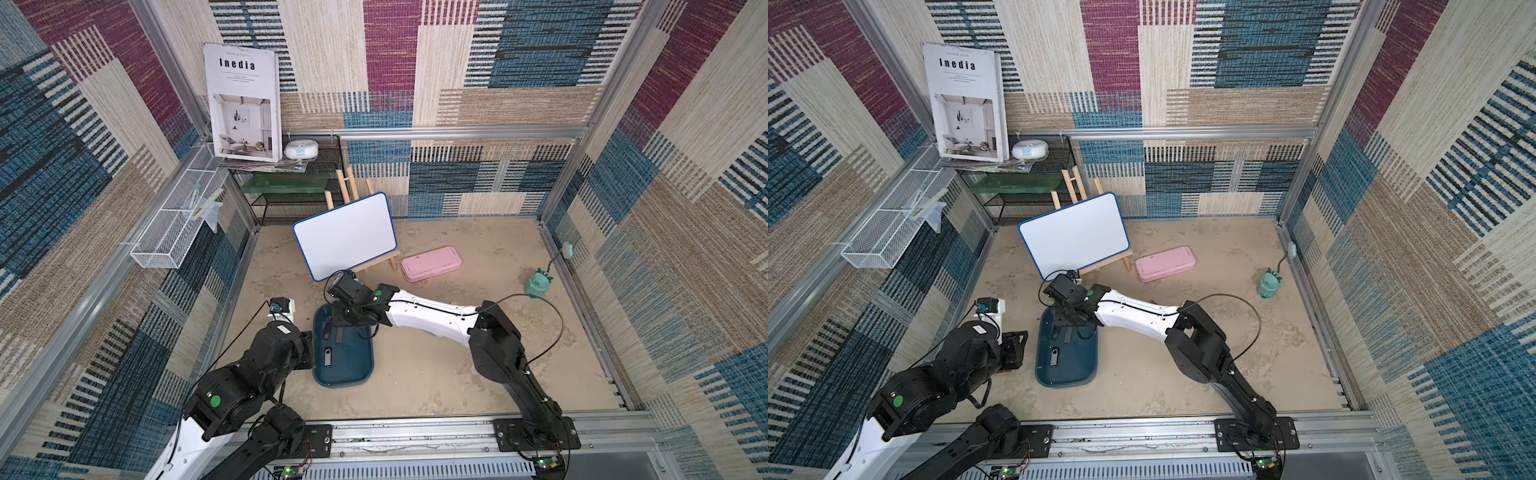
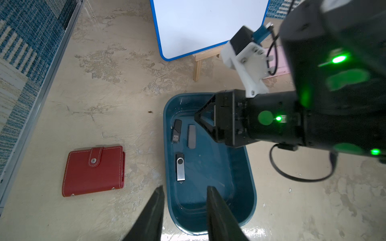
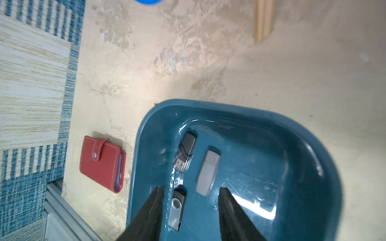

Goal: Put the usb flash drive into the storage box
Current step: Place the USB flash in the storage box.

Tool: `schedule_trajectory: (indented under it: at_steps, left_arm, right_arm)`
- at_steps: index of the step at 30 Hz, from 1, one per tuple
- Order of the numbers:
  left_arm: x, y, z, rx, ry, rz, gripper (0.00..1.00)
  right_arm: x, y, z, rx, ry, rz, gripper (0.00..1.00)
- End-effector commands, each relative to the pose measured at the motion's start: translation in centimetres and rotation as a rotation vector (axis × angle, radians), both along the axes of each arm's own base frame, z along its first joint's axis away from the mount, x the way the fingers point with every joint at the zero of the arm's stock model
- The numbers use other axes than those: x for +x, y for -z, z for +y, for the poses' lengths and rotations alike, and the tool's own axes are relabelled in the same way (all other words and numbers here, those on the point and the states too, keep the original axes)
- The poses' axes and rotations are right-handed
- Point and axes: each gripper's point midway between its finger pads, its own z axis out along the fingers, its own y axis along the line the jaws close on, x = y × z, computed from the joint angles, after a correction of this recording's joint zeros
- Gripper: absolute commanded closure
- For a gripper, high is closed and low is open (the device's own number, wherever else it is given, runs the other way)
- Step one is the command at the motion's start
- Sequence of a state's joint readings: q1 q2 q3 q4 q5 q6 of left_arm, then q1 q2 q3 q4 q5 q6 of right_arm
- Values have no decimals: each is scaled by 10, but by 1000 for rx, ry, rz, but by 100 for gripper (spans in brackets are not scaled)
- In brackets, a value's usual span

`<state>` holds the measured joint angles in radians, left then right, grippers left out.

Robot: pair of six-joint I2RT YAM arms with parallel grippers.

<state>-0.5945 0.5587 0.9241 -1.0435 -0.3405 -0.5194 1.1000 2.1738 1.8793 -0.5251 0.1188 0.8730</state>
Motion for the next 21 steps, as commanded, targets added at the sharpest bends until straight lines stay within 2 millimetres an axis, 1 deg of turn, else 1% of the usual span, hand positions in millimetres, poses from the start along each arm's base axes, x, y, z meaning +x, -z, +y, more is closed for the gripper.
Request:
schedule_trajectory:
  at_steps: [1,3,5,6,7,9,10,11,13,14,16,17,18,19,20,21]
  left_arm:
    - [-1,-7,-1,-26,10,-28,61]
    - [-1,-6,-4,-32,23,-23,61]
    - [0,-5,-9,-34,44,-7,61]
    - [0,-3,-14,-37,65,10,61]
    - [1,-1,-21,-41,92,24,60]
    - [2,5,-43,-72,183,85,60]
    - [1,8,-53,-97,213,127,60]
    - [1,11,-66,-130,248,171,59]
    - [3,18,-91,-189,305,254,59]
    - [7,22,-99,-198,306,286,59]
    - [12,31,-116,-179,321,316,59]
    - [15,34,-126,-161,334,319,59]
    - [15,38,-137,-147,348,327,59]
    - [17,42,-151,-140,376,336,59]
    - [18,47,-165,-131,401,351,59]
    - [19,51,-177,-117,424,362,59]
  right_arm:
    - [11,-29,-35,-63,69,-111,51]
    - [19,-51,-63,-75,111,-175,51]
    - [26,-61,-95,-93,157,-213,51]
    - [30,-68,-114,-96,181,-236,51]
    - [33,-71,-132,-108,204,-259,51]
    - [41,-75,-182,-131,286,-313,49]
    - [45,-69,-205,-143,322,-312,48]
    - [49,-65,-233,-145,360,-314,48]
    - [54,-47,-287,-155,449,-292,47]
    - [55,-39,-313,-154,487,-285,47]
    - [56,-28,-353,-148,565,-287,47]
    - [55,-22,-371,-144,594,-286,46]
    - [54,-18,-384,-149,615,-292,45]
    - [53,-12,-399,-164,650,-294,44]
    - [52,-6,-412,-179,681,-295,43]
    - [52,-2,-421,-186,701,-296,42]
